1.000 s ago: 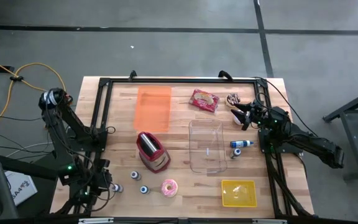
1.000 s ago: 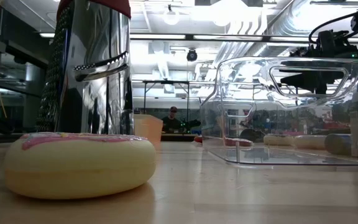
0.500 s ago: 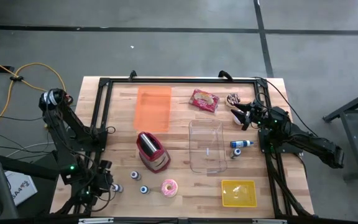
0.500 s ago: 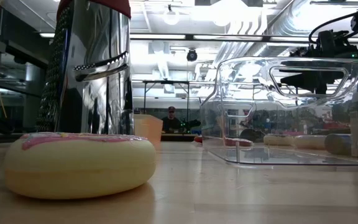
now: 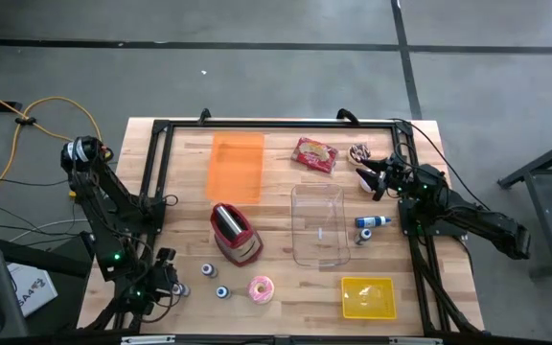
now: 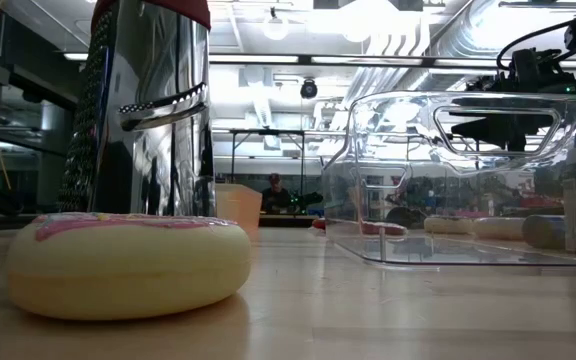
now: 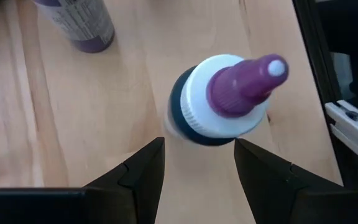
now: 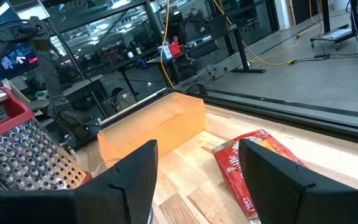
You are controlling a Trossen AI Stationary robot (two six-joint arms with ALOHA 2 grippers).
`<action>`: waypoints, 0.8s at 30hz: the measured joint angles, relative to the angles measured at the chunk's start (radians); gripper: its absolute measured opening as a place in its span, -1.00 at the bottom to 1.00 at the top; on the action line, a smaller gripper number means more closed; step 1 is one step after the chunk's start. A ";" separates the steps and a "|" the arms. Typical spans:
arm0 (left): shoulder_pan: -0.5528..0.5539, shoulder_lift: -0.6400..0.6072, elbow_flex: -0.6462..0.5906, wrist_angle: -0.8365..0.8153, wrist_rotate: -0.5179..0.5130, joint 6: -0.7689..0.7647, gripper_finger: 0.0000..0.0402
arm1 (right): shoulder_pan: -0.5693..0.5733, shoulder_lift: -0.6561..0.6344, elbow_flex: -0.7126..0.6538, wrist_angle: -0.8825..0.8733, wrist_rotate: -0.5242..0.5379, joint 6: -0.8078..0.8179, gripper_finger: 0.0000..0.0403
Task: Pick & Place Food Item
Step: Put the bottom purple food coloring bottle into the transparent bin
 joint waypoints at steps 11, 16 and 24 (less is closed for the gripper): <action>0.000 0.008 -0.058 0.115 -0.035 0.028 -0.07 | 0.000 0.000 0.000 0.000 0.000 0.000 0.05; 0.000 0.052 -0.058 0.170 -0.037 0.077 -0.07 | 0.000 0.000 0.000 0.000 0.000 0.000 0.05; 0.000 0.076 -0.058 0.193 -0.048 0.142 -0.07 | 0.000 0.000 0.000 0.000 0.000 0.000 0.05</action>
